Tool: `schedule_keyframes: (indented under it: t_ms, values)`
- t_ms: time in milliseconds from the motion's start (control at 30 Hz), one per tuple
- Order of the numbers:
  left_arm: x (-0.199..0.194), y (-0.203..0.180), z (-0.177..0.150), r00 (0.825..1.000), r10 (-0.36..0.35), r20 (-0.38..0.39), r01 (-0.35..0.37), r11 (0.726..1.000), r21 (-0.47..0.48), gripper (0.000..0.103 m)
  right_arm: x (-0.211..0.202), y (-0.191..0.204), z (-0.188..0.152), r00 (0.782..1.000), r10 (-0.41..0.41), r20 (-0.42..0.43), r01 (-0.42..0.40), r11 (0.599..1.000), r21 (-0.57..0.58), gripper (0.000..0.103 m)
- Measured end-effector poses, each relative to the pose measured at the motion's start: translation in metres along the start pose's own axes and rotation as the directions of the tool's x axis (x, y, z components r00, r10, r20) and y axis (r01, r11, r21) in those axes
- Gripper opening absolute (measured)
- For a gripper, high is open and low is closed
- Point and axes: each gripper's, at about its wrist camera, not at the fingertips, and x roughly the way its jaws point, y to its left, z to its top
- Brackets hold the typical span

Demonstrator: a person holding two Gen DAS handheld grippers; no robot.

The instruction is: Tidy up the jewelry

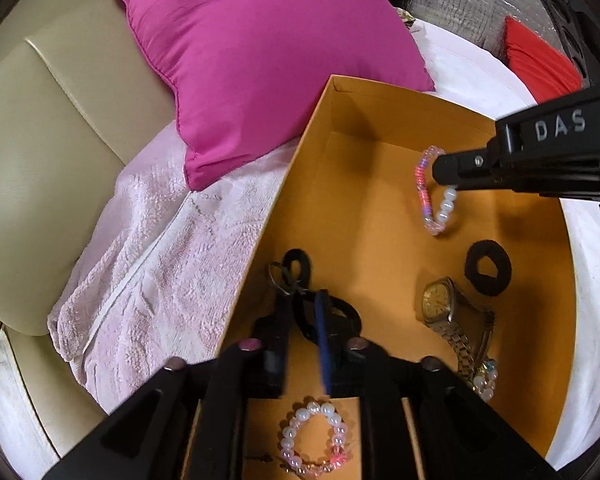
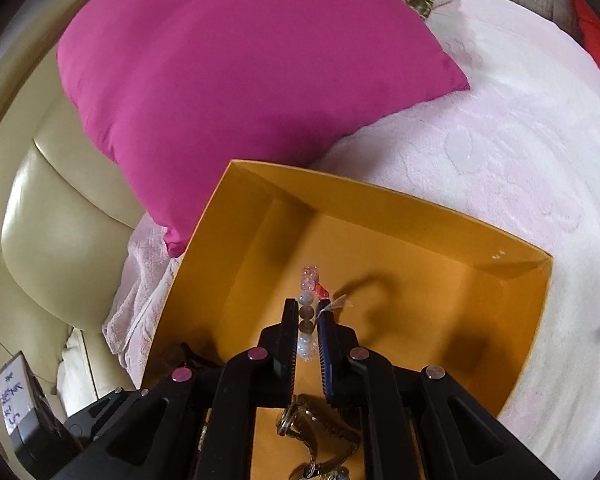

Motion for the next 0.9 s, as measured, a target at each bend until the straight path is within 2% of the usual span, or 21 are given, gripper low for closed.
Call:
schedule_keyframes:
  t_ms: [67,100,133,167,233,367,567,667,767,900]
  values:
    - [-0.006,-0.001,-0.002,1.0,-0.02,0.017,0.02,1.0,-0.001,0.036,-0.008,-0.003,-0.001,1.0,0.018,0.018,-0.018,1.0,0.013,0.036]
    - [-0.01,-0.002,-0.004,0.999,-0.026,0.022,0.026,1.0,-0.003,0.04,-0.012,-0.004,-0.002,0.999,0.031,0.03,-0.032,0.999,0.02,0.043]
    - [-0.014,-0.004,-0.006,0.999,-0.026,0.027,0.026,1.0,-0.002,0.045,-0.017,-0.006,-0.003,0.998,0.045,0.046,-0.046,0.999,0.025,0.06]
    - [-0.018,-0.005,-0.008,0.999,-0.021,0.034,0.021,1.0,0.001,0.052,-0.024,-0.006,-0.004,0.996,0.053,0.068,-0.055,0.998,0.024,0.065]
    - [-0.03,-0.009,-0.014,0.998,0.001,0.058,-0.001,1.0,0.016,0.06,-0.036,-0.007,-0.008,0.994,0.06,0.096,-0.062,0.998,0.014,0.065]
    - [-0.055,-0.011,-0.025,0.994,0.044,0.097,-0.047,0.999,0.022,0.061,-0.068,-0.009,-0.02,0.986,0.072,0.147,-0.07,0.997,-0.016,0.065]
    - [-0.109,0.0,-0.041,0.979,0.135,0.152,-0.127,0.99,-0.063,0.061,-0.129,-0.019,-0.05,0.965,0.079,0.251,-0.067,0.996,-0.057,0.065]
    - [-0.14,-0.002,-0.05,0.961,0.196,0.196,-0.18,0.979,-0.096,0.063,-0.164,-0.02,-0.072,0.95,0.069,0.306,-0.04,0.994,-0.1,0.065]
    - [-0.175,-0.007,-0.063,0.93,0.248,0.27,-0.219,0.967,-0.131,0.077,-0.194,-0.019,-0.094,0.935,0.069,0.349,-0.021,0.99,-0.14,0.065]
    - [-0.22,-0.015,-0.076,0.896,0.273,0.351,-0.231,0.96,-0.158,0.078,-0.234,-0.018,-0.129,0.91,0.067,0.41,0.012,0.982,-0.186,0.065]
